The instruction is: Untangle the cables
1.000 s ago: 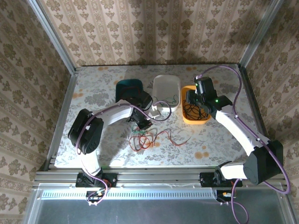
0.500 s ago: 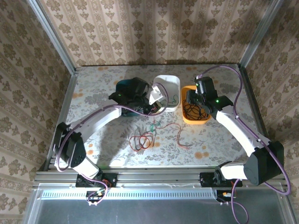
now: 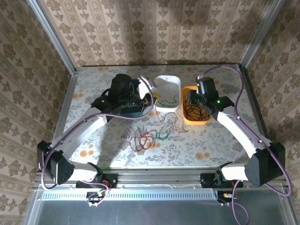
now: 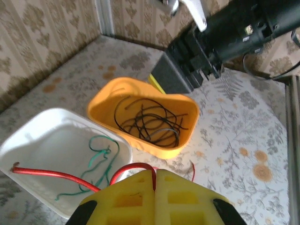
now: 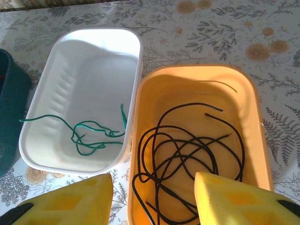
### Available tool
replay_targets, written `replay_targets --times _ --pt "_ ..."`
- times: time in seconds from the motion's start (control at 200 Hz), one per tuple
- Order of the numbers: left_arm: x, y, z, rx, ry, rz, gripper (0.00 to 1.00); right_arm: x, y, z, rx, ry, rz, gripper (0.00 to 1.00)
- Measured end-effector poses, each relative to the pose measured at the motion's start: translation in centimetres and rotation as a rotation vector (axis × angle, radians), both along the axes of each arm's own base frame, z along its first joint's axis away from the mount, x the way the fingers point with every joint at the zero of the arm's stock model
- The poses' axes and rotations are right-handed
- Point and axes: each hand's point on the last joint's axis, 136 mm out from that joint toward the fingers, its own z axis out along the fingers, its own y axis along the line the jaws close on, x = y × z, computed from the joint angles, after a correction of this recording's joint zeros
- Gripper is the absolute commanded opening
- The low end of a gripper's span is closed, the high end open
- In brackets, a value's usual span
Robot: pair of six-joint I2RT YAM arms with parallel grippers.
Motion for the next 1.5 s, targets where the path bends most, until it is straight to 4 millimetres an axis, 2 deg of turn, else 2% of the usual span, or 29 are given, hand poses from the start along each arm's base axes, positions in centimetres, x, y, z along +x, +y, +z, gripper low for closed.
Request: replay_targets --times 0.19,0.46,0.58,0.73,0.83,0.905,0.995,1.075,1.185,1.28,1.4,1.5 --pt "1.4 2.6 4.8 -0.108 -0.120 0.116 0.00 0.0 0.0 0.0 0.000 0.000 0.000 0.50" --pt "5.1 10.0 12.4 -0.326 -0.269 0.372 0.00 0.0 0.0 0.0 0.000 0.000 0.000 0.50" --pt "6.6 12.4 13.7 -0.360 -0.309 0.458 0.00 0.0 0.0 0.0 0.000 0.000 -0.001 0.50" --pt "8.5 13.9 13.2 -0.343 -0.323 0.542 0.00 0.0 0.0 0.0 0.000 0.000 -0.001 0.50" --pt "10.6 14.8 11.6 -0.308 -0.309 0.603 0.00 0.0 0.0 0.0 0.000 0.000 -0.001 0.50" --pt "12.4 15.1 9.4 -0.274 -0.279 0.642 0.00 0.0 -0.1 0.0 0.000 0.001 -0.001 0.50" --pt "14.7 14.9 5.1 -0.216 -0.207 0.674 0.00 0.0 -0.1 0.0 0.000 0.001 -0.001 0.50" --pt "16.6 14.6 -0.2 -0.155 -0.107 0.704 0.00 0.0 -0.1 0.0 0.000 0.001 -0.001 0.51" --pt "18.4 14.6 -6.6 -0.077 0.028 0.748 0.00 0.0 -0.1 0.0 -0.001 0.001 -0.001 0.51" --pt "19.4 14.9 -10.7 -0.017 0.121 0.798 0.00 0.0 -0.1 0.0 -0.001 0.001 0.000 0.51" --pt "20.6 15.7 -13.9 0.049 0.193 0.873 0.00 0.0 0.0 0.0 -0.003 0.001 0.002 0.50" --pt "21.4 16.2 -14.4 0.075 0.203 0.915 0.00 0.0 -0.1 0.0 -0.003 0.001 0.001 0.51"
